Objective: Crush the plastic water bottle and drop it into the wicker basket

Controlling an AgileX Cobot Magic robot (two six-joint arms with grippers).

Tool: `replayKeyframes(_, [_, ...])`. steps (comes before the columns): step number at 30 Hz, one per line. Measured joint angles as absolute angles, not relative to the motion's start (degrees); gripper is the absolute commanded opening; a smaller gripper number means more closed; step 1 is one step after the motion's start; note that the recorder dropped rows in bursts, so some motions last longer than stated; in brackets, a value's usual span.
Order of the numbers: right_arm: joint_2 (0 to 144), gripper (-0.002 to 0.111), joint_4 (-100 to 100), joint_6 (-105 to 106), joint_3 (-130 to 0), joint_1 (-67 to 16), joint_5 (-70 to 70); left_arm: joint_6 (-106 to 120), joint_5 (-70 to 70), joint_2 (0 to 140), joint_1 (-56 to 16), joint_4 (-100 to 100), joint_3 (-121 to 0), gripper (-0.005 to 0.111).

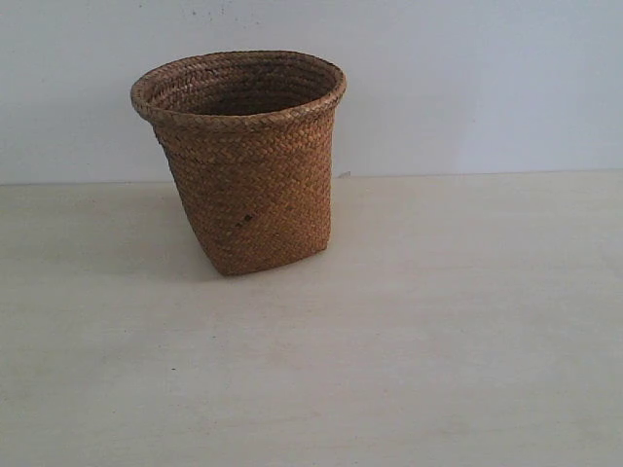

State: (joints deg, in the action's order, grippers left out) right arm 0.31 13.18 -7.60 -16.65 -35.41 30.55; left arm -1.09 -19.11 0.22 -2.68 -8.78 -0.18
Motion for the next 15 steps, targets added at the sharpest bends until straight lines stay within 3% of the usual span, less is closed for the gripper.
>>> replayKeyframes(8, [0.31, 0.000, 13.18, -7.60, -16.65, -35.41, 29.05, -1.09, -19.11, 0.22, -2.68, -8.78, -0.18, 0.004])
replayKeyframes(15, [0.31, 0.000, 12.17, 2.57, -16.65, -35.41, 10.41, -1.09, -19.11, 0.22, -2.68, -8.78, -0.18, 0.004])
